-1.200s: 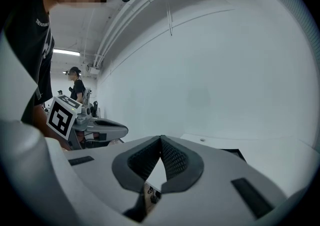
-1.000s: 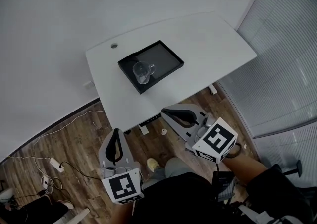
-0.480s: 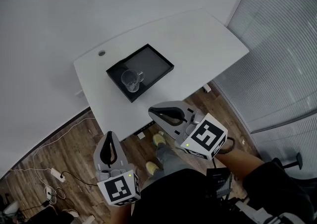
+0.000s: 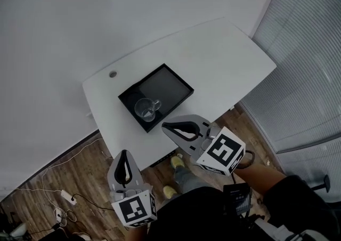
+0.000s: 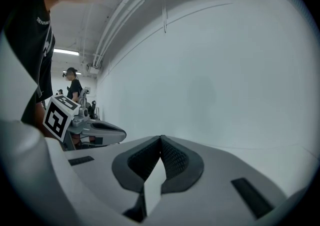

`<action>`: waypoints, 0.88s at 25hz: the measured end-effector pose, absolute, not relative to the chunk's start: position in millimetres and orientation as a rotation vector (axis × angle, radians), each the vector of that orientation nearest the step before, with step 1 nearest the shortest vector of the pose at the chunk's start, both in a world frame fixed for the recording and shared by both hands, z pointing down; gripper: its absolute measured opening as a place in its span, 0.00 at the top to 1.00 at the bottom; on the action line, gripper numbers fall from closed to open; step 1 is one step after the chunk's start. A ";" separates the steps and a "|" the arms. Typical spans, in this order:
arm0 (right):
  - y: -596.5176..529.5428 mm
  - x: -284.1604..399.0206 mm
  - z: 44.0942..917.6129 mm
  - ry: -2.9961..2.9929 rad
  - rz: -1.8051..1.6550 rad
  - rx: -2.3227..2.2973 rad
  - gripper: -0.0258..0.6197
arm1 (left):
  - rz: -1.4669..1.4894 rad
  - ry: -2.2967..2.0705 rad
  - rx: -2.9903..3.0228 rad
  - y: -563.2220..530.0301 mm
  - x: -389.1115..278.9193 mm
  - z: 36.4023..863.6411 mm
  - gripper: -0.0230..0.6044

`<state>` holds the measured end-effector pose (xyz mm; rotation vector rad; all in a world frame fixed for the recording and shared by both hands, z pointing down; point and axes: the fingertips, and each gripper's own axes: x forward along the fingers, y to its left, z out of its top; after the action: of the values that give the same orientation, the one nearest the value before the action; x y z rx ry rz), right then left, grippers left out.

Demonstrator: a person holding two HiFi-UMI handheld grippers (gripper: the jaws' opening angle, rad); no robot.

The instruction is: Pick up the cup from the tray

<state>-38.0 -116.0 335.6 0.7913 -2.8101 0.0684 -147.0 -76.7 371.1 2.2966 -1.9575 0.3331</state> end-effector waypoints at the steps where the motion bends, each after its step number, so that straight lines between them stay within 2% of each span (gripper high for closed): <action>1: -121.7 -36.8 336.1 -2.810 0.072 0.789 0.95 | 0.333 -1.960 2.294 -81.8 -146.3 371.3 0.96; 22: -219.6 -24.6 346.9 -2.855 0.125 0.691 0.95 | 0.462 -1.879 2.269 -164.1 -118.7 392.5 0.96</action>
<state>-24.6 -219.6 346.9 0.6907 -2.8548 0.1254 -118.7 -164.1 392.5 2.2694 -1.8794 0.4621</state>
